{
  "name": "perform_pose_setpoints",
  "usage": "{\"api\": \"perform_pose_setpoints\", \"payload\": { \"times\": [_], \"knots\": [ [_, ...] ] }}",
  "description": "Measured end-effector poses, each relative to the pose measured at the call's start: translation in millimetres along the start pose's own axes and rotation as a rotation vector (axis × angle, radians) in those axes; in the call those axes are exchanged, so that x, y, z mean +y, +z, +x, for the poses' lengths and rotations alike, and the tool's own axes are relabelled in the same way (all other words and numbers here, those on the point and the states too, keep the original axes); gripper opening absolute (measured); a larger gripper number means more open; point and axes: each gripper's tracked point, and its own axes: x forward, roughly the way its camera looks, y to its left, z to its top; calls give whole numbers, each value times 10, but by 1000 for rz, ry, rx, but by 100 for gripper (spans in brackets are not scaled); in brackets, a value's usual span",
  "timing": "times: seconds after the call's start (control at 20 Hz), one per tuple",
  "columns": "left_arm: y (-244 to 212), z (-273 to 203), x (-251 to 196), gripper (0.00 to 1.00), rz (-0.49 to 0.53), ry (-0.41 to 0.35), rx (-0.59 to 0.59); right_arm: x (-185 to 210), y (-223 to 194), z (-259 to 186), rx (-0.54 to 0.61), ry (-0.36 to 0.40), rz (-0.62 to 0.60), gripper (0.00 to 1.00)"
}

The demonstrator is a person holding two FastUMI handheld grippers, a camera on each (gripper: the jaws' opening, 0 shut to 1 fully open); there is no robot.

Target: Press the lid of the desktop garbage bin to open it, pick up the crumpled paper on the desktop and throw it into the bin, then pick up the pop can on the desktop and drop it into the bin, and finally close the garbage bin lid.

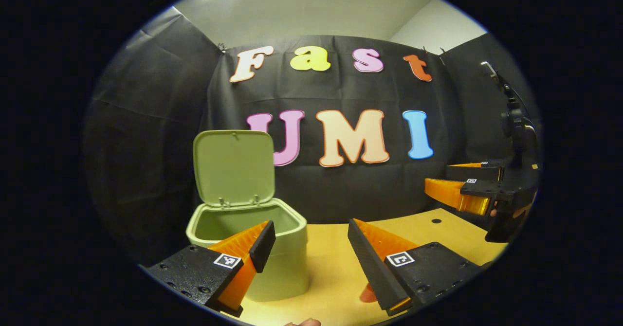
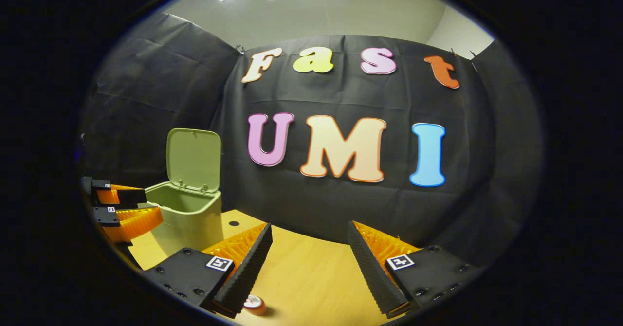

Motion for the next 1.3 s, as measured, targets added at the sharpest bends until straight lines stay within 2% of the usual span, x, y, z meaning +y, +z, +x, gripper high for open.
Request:
{"api": "perform_pose_setpoints", "payload": {
  "times": [0.1,0.3,0.65,0.95,1.3],
  "knots": [
    [-78,72,-246,96,5,-52,17,-252,-119,-114,24,-45,20,98],
    [-325,168,-681,93,-7,-143,67,-666,-275,-341,56,-125,42,98],
    [-990,220,-1129,93,-7,-227,195,-1028,-475,-648,107,-197,32,98],
    [-1644,255,-1297,93,7,-252,324,-1177,-696,-843,167,-231,24,99],
    [-2222,314,-1311,93,4,-222,433,-1294,-827,-1093,219,-275,17,99]
  ]
}}
